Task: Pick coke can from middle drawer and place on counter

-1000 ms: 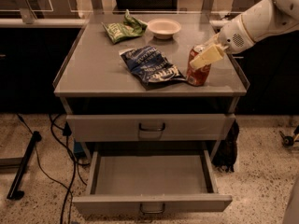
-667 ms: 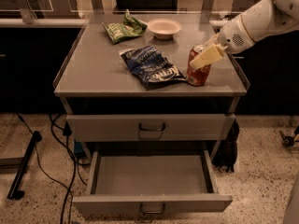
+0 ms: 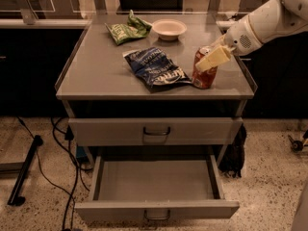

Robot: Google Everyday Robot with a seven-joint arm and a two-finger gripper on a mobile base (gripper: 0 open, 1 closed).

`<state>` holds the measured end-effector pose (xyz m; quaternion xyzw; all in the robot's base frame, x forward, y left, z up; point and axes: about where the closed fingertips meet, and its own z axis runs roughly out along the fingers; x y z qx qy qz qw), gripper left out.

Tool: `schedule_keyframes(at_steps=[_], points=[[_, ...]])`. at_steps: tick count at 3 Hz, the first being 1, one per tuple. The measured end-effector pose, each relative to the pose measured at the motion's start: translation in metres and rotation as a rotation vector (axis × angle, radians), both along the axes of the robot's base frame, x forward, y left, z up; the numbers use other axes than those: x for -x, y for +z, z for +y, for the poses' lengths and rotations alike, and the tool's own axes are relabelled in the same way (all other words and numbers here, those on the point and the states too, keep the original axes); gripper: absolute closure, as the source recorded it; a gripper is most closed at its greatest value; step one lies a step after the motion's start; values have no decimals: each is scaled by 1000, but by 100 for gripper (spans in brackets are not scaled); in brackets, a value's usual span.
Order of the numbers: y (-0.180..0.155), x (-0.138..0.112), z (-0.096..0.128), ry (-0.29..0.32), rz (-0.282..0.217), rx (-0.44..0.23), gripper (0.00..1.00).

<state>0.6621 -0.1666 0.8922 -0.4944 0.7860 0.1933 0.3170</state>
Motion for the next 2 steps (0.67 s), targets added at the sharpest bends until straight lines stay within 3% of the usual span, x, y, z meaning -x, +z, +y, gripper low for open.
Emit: schedule_keyframes(at_steps=[1,2], points=[[0,0,0,0,0,0,15],[0,0,0,1,1,0,0]])
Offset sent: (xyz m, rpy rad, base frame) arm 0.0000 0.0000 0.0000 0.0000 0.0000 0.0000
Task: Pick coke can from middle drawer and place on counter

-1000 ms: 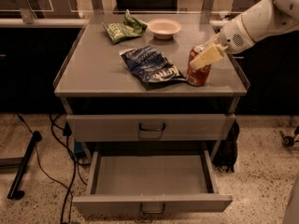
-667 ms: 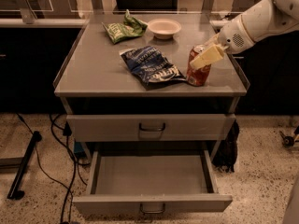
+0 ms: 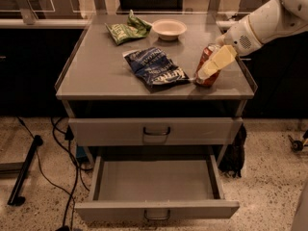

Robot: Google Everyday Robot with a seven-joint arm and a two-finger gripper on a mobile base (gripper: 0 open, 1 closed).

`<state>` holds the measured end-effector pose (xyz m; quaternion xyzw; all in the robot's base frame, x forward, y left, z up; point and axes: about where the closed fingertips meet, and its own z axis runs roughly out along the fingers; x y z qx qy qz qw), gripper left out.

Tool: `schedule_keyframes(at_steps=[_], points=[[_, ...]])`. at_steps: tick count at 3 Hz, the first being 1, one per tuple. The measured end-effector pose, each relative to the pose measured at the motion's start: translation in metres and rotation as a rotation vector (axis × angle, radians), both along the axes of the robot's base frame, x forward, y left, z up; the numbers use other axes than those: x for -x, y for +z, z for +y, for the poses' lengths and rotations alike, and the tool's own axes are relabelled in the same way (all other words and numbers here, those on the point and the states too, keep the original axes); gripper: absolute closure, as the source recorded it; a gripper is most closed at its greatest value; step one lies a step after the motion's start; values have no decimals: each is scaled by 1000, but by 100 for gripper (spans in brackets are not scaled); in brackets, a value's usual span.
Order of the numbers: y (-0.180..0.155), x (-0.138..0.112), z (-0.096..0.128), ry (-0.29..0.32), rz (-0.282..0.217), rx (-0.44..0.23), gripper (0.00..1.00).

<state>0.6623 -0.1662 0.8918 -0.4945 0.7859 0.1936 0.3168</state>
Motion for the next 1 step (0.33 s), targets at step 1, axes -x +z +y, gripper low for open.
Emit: schedule_keyframes(at_steps=[1], points=[[0,0,0,0,0,0,0]])
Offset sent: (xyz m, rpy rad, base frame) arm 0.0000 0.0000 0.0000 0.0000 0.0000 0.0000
